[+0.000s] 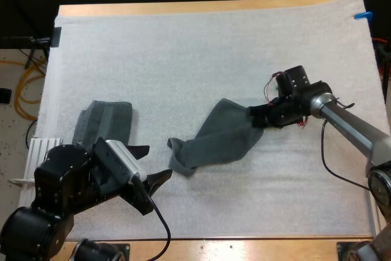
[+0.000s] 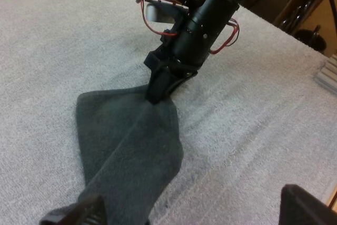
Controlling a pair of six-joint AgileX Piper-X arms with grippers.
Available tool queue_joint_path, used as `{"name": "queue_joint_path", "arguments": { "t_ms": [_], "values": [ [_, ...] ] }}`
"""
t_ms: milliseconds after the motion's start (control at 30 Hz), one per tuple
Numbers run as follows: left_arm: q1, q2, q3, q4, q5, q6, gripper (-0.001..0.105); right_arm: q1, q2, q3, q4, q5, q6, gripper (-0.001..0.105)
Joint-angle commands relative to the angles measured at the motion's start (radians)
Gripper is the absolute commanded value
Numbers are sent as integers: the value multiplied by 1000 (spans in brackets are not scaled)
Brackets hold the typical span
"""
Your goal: Pick towel from pile fold and stack
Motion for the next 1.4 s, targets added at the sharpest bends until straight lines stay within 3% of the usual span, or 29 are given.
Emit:
{"name": "queue_joint_path", "arguments": {
  "t_ms": [0, 133, 233, 467, 667, 767, 933, 1033, 1167, 1367],
  "values": [
    [-4, -5, -8, 3, 4, 0, 65, 6, 0, 10, -5, -14, -2, 0],
    [-4, -5, -8, 3, 4, 0, 65, 6, -70, 10, -15, -9, -48, 0],
    [-4, -5, -8, 3, 4, 0, 65, 6, -160, 10, -12, 54, -83, 0],
    [-4, -5, -8, 3, 4, 0, 65, 6, -439, -9, -11, 342, -161, 0],
    [-4, -5, -8, 3, 4, 0, 65, 6, -629, -72, -11, 659, -339, 0],
    [-4, -5, -8, 3, 4, 0, 65, 6, -686, -115, -6, 736, -417, 0],
    [-4, -5, -8, 3, 4, 0, 65, 8, -713, -149, -3, 728, -423, 0],
    [-4, -5, -8, 3, 4, 0, 65, 35, -692, -148, 51, 623, -356, 0],
    [-4, -5, -8, 3, 4, 0, 65, 134, -605, -148, 136, 482, -243, 0],
    [-4, -5, -8, 3, 4, 7, 65, 375, -427, -148, 141, 458, -182, 0]
  ]
}}
